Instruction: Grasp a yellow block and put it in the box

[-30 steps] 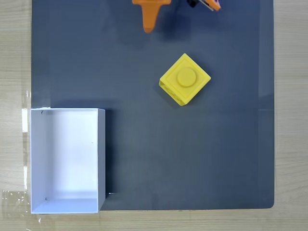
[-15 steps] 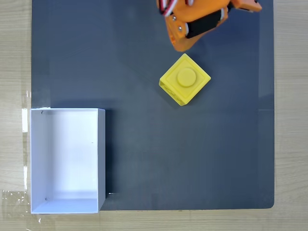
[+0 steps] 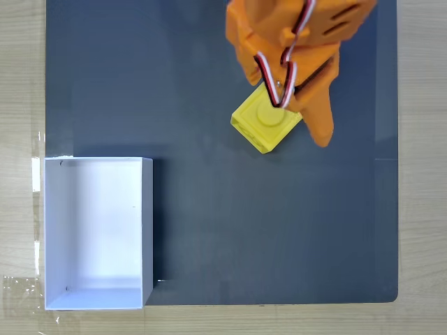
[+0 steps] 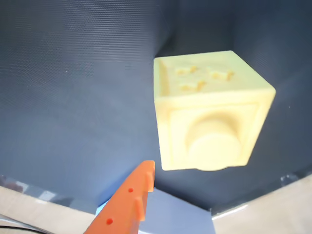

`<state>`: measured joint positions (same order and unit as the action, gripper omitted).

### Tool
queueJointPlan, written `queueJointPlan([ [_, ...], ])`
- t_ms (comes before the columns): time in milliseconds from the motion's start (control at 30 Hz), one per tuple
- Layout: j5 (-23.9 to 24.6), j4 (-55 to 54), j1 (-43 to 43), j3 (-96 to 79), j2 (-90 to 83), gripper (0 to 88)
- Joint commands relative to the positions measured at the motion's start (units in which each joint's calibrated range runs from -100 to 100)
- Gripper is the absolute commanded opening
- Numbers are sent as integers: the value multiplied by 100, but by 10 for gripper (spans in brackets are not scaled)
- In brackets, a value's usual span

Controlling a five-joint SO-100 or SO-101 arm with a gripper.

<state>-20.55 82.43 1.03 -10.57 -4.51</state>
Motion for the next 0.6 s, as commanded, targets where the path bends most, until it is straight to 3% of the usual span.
queueJointPlan([
  [0, -175, -23, -45, 130, 180, 486],
  [467, -201, -556, -19, 202, 1476, 484],
  [567, -201, -643, -45, 211, 1603, 438],
])
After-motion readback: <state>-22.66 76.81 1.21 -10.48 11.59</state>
